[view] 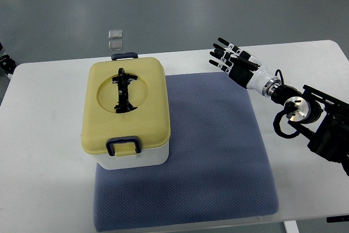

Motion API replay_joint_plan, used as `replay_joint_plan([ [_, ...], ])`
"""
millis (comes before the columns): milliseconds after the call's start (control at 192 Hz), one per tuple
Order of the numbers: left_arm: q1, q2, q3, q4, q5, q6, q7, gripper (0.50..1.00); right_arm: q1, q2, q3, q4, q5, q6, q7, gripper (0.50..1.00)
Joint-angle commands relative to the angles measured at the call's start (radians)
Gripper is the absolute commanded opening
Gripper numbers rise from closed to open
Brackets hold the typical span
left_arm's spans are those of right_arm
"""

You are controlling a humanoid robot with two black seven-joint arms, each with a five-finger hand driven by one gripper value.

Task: Open white storage box with right hand
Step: 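Raise the right hand and swing it toward the yellow-lidded box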

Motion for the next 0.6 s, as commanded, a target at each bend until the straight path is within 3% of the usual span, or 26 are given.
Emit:
replay_joint_plan([
  [0,0.000,0.000,0.000,0.001,0.000,-0.002,0.002,1.000,-0.001,0.000,0.000,0.000,0.001,0.004,0.003,0.932],
  [595,0.000,0.000,0.003,0.010,0.000,0.006,0.000,1.000,0.001,0.002,0.000,-0.003,-0.001,-0.010,-0.003,0.932],
])
